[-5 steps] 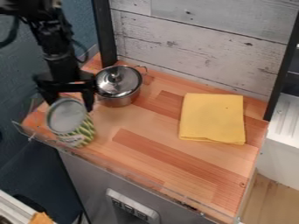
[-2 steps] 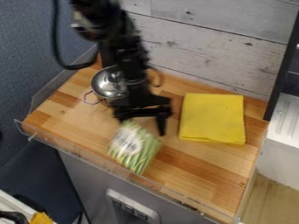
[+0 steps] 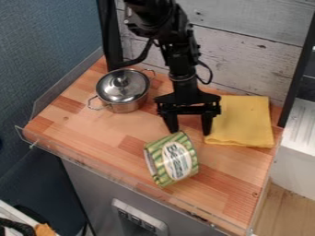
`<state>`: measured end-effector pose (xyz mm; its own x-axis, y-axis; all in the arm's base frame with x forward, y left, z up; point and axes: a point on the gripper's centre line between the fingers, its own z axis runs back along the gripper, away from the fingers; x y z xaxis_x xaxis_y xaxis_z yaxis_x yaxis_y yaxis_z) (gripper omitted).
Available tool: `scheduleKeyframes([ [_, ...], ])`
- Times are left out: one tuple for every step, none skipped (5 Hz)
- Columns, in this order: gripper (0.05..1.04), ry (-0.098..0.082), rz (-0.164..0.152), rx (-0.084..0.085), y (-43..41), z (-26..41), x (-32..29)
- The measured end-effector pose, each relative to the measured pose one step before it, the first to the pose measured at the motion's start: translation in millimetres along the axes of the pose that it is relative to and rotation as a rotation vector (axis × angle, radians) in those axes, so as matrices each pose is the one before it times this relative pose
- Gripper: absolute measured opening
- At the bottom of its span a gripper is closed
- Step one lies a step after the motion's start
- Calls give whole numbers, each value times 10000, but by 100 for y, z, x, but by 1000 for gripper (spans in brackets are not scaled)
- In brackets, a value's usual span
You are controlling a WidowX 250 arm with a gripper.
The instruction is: Takes the can from the bottom left of the table and drops it on the bottom center of the table
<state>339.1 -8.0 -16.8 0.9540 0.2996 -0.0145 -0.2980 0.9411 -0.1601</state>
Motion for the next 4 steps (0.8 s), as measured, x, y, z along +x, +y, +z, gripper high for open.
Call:
scheduleKeyframes([
  [1000, -97, -455, 496, -193, 638, 387],
  [1000, -710, -826, 243, -248, 2894, 1131],
  [1000, -440, -1531, 233, -758, 2518, 173],
  [1000, -93, -607, -3, 22, 1119, -450],
])
